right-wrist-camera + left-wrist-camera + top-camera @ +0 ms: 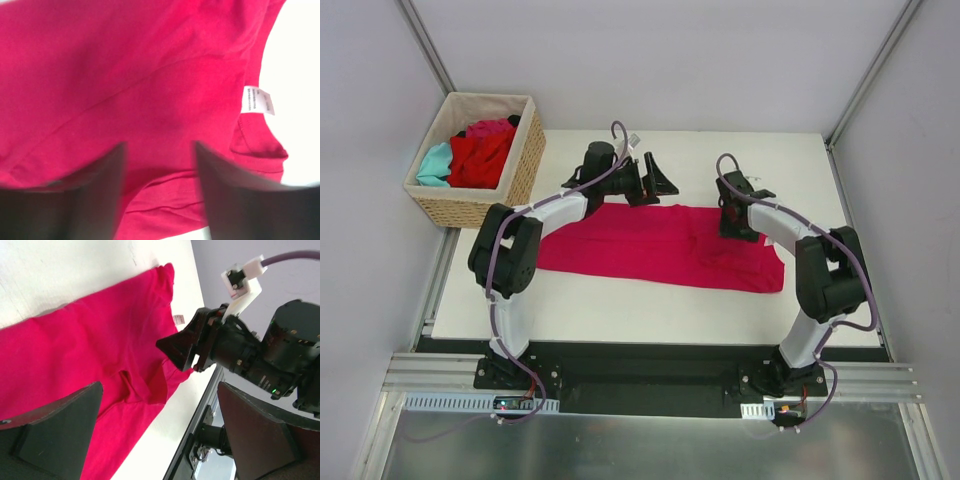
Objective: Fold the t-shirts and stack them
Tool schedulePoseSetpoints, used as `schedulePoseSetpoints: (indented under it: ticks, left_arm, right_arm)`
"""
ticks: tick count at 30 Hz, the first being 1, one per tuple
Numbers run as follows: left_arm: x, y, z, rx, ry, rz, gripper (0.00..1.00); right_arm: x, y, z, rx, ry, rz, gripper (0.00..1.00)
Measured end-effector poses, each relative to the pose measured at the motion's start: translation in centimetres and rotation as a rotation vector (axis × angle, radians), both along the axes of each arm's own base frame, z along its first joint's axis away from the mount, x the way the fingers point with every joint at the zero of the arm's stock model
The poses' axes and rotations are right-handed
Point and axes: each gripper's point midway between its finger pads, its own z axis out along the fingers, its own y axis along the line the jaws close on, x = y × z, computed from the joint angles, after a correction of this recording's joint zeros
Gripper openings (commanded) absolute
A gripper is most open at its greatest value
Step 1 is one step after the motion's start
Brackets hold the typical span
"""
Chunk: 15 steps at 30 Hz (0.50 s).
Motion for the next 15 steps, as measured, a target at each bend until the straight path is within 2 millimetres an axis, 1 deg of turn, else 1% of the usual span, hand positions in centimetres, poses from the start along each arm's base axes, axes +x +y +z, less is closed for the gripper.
schedulePoseSetpoints:
  ticks: [1, 2, 3, 4, 9, 15]
  left_arm:
    - [-0.1, 0.0, -0.3, 0.008, 0.004, 0.000, 0.99]
    - [-0.2, 0.0, -0.4, 0.014, 0.009, -0.001, 0.99]
    - [-0.2, 0.0, -0.5, 0.017, 0.011, 0.000, 0.99]
    - [-0.1, 0.0, -0.6, 0.020, 0.011, 0.003, 0.99]
    - [0.0, 0.0, -0.7, 0.026, 0.013, 0.004, 0.99]
    - [0.3, -1.2, -1.3, 0.028, 0.016, -0.014, 0.99]
  right_arm:
    - [0.1, 0.0, -0.1, 0.010, 0.000, -0.008, 0.26]
    - [0.2, -0.1, -0.1, 0.011, 0.000, -0.006, 0.15]
    - [0.3, -0.1, 0.0, 0.012, -0.003, -0.002, 0.05]
    - [0.6, 0.0, 0.2, 0.022, -0.012, -0.007, 0.01]
    - [1.0, 0.4, 0.4, 0.039, -0.026, -0.003, 0.01]
    - [1.0, 0.4, 0.4, 0.039, -0.026, -0.003, 0.01]
